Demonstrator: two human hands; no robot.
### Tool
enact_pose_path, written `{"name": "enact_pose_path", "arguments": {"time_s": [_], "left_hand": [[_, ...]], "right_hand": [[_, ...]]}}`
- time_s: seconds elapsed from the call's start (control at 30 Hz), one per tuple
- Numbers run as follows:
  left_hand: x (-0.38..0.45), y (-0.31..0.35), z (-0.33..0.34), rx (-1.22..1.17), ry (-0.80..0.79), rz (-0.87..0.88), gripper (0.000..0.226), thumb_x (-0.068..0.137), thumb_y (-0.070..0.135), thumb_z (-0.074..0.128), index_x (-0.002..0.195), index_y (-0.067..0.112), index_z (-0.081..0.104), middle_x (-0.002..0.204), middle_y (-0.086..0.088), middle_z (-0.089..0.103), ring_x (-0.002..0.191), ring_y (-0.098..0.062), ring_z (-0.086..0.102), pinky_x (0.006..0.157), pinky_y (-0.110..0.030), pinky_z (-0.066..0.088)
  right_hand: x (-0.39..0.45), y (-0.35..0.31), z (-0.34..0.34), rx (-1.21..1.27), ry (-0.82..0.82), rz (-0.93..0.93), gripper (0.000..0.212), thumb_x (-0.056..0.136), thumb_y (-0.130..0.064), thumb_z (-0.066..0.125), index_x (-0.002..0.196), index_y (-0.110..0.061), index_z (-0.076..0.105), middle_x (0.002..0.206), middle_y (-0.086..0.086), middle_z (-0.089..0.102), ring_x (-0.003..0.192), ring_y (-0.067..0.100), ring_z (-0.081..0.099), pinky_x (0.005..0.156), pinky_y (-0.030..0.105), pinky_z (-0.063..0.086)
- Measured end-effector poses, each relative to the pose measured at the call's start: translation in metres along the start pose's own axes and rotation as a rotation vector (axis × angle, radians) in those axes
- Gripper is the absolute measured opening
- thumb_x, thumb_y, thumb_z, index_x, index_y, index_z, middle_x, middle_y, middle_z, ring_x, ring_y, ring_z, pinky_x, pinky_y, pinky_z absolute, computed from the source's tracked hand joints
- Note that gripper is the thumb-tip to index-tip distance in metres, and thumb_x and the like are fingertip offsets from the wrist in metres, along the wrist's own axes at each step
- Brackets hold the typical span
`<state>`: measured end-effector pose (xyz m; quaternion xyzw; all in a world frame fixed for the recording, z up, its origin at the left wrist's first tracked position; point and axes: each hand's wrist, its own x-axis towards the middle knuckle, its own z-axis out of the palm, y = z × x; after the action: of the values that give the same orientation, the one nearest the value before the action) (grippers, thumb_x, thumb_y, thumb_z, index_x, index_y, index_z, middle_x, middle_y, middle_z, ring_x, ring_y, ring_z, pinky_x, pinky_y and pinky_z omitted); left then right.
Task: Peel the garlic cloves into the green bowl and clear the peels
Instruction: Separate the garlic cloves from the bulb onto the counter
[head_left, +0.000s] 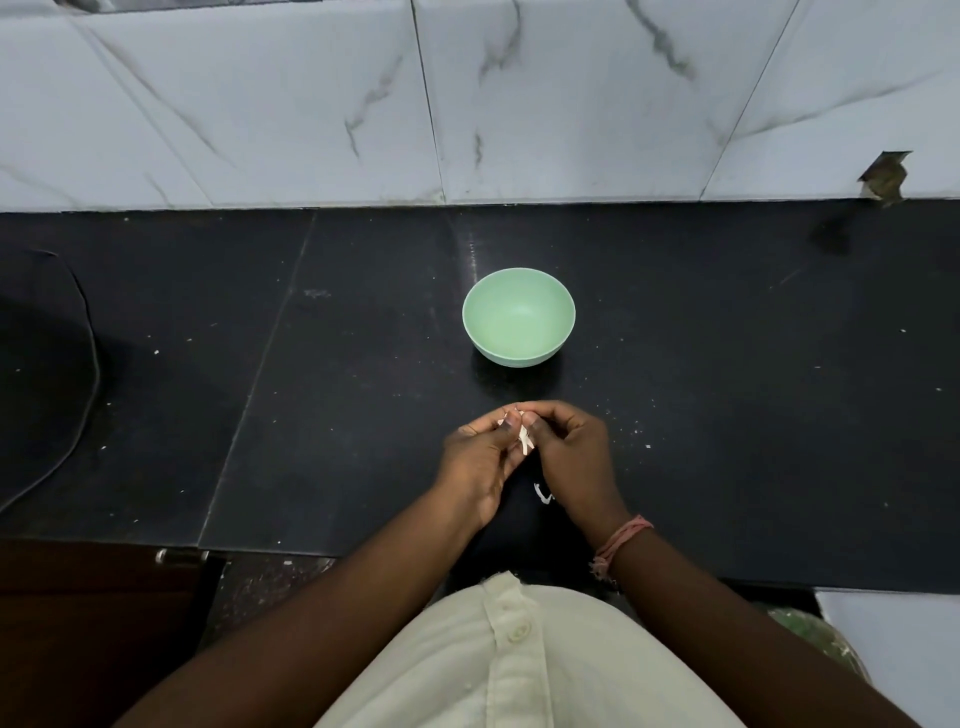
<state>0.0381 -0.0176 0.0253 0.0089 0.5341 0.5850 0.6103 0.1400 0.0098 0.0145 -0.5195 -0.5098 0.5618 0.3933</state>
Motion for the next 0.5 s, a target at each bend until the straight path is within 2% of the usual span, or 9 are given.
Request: {"name": "enact_pose_path", "arguments": {"time_s": [0.1,0.2,0.3,0.4,0.5], "left_hand": [[-0.001,-0.003,0.008,0.055,0.039,0.061,0.017,0.097,0.000,0.058,0.104,-0.006,0.071,0.100,-0.024,0.072,0.087,-0.025,0.072,0.078,-0.029,0.061],[-0.002,-0.007,0.014,0.133,0.071,0.098,0.018,0.098,0.005,0.059,0.104,-0.003,0.074,0.099,-0.024,0.074,0.096,-0.033,0.072,0.089,-0.040,0.059],[-0.002,-0.010,0.016,0.195,0.107,0.145,0.016,0.097,0.009,0.062,0.097,0.004,0.077,0.090,-0.017,0.077,0.094,-0.030,0.074,0.086,-0.037,0.059],[-0.004,-0.008,0.016,0.198,0.103,0.148,0.014,0.096,0.008,0.064,0.096,0.002,0.077,0.090,-0.017,0.077,0.093,-0.029,0.073,0.088,-0.036,0.058],[-0.004,-0.006,0.012,0.201,0.109,0.131,0.016,0.095,0.005,0.063,0.091,0.003,0.078,0.090,-0.016,0.077,0.091,-0.028,0.073,0.088,-0.036,0.058]], "right_hand": [[-0.001,0.000,0.008,-0.016,0.074,0.006,0.023,0.091,0.003,0.060,0.088,-0.013,0.076,0.081,0.000,0.076,0.081,0.014,0.073,0.074,0.024,0.056],[-0.004,-0.004,0.016,-0.086,0.137,-0.003,0.022,0.093,-0.001,0.055,0.084,-0.016,0.068,0.077,-0.003,0.071,0.076,0.009,0.067,0.070,0.026,0.054],[-0.007,-0.006,0.023,-0.214,0.142,0.004,0.017,0.098,-0.008,0.046,0.090,-0.020,0.055,0.079,-0.006,0.063,0.073,0.003,0.059,0.066,0.023,0.046],[-0.008,-0.008,0.024,-0.263,0.106,-0.008,0.010,0.102,-0.012,0.042,0.096,-0.019,0.047,0.082,-0.006,0.059,0.074,0.001,0.056,0.062,0.016,0.040],[-0.010,-0.003,0.024,-0.335,0.033,-0.072,0.007,0.102,-0.014,0.041,0.097,-0.018,0.043,0.084,-0.003,0.057,0.076,0.007,0.057,0.067,0.029,0.046]]}}
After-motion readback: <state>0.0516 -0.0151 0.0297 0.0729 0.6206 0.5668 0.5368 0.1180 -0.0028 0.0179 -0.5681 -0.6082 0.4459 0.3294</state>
